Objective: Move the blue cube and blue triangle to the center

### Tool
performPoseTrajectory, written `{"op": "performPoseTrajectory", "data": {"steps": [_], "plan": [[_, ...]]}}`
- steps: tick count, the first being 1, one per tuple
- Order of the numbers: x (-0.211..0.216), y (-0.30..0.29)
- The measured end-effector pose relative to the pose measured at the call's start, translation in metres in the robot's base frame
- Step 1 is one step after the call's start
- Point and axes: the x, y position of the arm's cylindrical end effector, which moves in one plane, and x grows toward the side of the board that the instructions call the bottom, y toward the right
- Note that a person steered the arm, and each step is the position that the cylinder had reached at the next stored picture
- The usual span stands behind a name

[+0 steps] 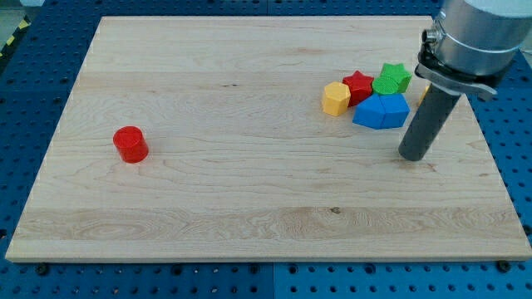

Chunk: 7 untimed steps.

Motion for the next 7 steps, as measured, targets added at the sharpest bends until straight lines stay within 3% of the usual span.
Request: {"op": "performPoseTrajectory", "data": {"steps": [1,3,7], "plan": [[-0.023,0.006],[-0.023,0.06],[-0.066,-0.013]]}}
